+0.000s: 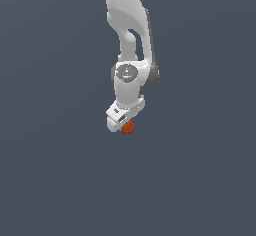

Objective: Pick up the object and move it to a goal position.

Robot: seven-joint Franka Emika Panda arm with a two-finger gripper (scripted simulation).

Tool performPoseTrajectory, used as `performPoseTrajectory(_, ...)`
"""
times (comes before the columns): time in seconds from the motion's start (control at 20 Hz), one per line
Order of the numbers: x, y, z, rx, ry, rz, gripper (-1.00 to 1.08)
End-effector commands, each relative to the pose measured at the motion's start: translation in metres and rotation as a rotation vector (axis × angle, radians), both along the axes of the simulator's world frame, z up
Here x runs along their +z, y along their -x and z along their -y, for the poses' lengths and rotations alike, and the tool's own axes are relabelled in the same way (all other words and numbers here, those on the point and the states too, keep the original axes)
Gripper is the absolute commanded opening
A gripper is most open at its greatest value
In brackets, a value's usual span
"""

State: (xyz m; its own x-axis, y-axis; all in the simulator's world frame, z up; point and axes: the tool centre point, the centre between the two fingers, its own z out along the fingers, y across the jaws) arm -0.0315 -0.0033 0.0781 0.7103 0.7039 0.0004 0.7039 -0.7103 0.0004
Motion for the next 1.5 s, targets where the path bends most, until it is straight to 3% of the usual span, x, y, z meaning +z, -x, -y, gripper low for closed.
performPoseTrajectory(0.0,-0.013,0.001,0.0,0.002,0.0,-0.001,1.0)
performPoseTrajectory(0.4,-0.031,0.0,0.0,0.003,0.0,-0.001,1.0)
performPoseTrajectory(0.45,-0.031,0.0,0.0,0.003,0.0,-0.001,-1.0)
performPoseTrajectory(1.1,-0.027,-0.004,0.003,0.002,0.001,0.013,-1.0)
performPoseTrajectory(1.45,0.008,-0.039,0.022,0.003,0.003,0.132,-1.0)
